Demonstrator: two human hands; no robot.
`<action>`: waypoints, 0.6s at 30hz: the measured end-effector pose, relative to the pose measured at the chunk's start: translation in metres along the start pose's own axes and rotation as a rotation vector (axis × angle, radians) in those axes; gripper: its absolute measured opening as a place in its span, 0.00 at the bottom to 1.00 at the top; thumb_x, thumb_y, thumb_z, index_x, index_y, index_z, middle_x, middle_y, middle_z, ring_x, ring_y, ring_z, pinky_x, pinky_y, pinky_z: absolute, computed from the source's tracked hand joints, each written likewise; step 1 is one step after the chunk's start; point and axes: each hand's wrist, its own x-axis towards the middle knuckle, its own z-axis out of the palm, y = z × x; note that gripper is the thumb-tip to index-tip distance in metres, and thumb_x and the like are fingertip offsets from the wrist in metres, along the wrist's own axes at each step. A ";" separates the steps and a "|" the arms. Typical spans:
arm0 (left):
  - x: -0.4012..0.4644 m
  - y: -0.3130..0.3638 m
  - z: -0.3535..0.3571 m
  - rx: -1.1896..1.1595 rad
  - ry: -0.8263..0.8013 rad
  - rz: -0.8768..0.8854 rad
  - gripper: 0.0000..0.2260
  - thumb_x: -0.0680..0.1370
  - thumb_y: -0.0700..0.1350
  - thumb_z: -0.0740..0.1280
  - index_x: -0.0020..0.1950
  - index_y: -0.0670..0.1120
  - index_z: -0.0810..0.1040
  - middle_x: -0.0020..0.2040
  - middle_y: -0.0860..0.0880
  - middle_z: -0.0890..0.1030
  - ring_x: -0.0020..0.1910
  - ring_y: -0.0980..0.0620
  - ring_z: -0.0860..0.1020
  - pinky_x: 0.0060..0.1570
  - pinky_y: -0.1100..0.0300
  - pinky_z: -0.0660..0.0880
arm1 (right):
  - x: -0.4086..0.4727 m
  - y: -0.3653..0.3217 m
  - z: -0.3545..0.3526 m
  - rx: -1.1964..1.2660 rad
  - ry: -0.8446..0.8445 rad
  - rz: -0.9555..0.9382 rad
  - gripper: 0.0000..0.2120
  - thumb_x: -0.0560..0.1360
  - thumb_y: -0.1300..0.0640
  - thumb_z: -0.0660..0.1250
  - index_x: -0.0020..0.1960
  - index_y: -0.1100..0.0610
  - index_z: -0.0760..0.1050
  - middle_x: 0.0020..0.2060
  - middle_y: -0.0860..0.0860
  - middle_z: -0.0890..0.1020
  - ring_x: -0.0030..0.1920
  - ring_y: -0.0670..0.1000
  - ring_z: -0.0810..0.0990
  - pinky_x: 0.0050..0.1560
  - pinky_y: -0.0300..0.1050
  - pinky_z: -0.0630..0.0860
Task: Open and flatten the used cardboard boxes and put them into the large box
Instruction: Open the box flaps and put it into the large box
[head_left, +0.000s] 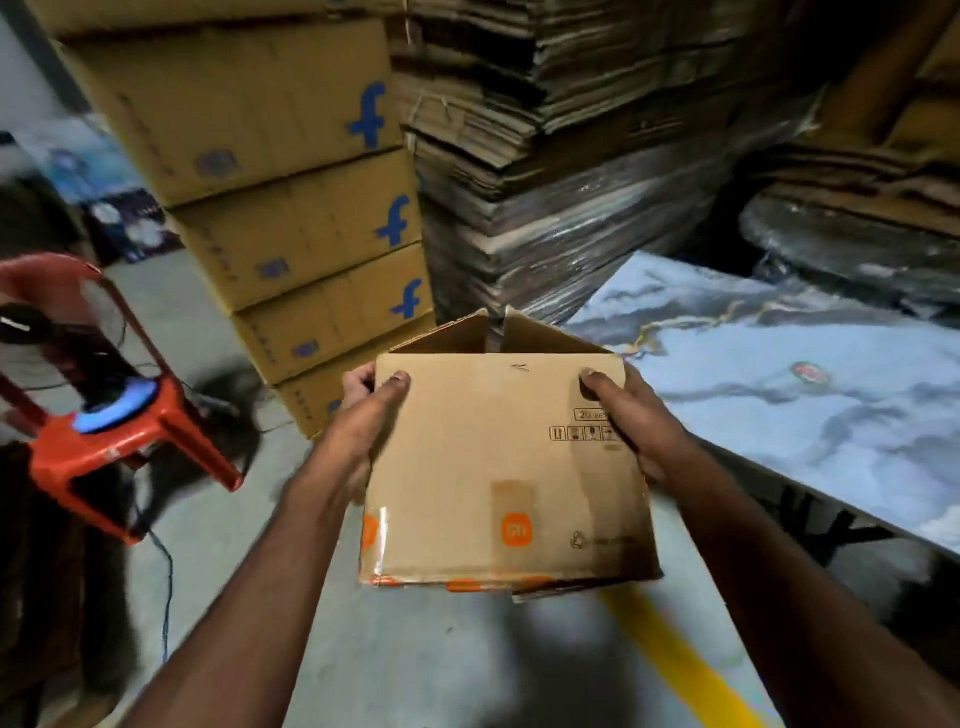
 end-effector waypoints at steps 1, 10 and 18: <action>-0.002 0.018 0.005 -0.017 -0.001 0.032 0.20 0.77 0.49 0.71 0.66 0.56 0.67 0.58 0.43 0.81 0.54 0.43 0.81 0.52 0.44 0.80 | 0.000 -0.023 -0.004 -0.002 -0.004 -0.046 0.13 0.78 0.50 0.68 0.60 0.51 0.73 0.50 0.57 0.85 0.46 0.55 0.86 0.46 0.53 0.83; -0.030 0.155 0.052 -0.191 -0.078 0.300 0.24 0.78 0.47 0.70 0.71 0.54 0.66 0.56 0.45 0.80 0.52 0.47 0.80 0.48 0.52 0.79 | -0.013 -0.177 -0.036 -0.022 -0.006 -0.384 0.09 0.79 0.44 0.66 0.54 0.48 0.76 0.49 0.56 0.86 0.48 0.56 0.86 0.50 0.56 0.83; -0.003 0.182 0.126 -0.167 -0.097 0.554 0.16 0.80 0.46 0.67 0.66 0.55 0.67 0.63 0.46 0.77 0.57 0.48 0.79 0.50 0.53 0.78 | 0.005 -0.207 -0.095 -0.153 0.263 -0.609 0.36 0.64 0.23 0.65 0.64 0.42 0.72 0.54 0.48 0.83 0.53 0.51 0.83 0.56 0.58 0.81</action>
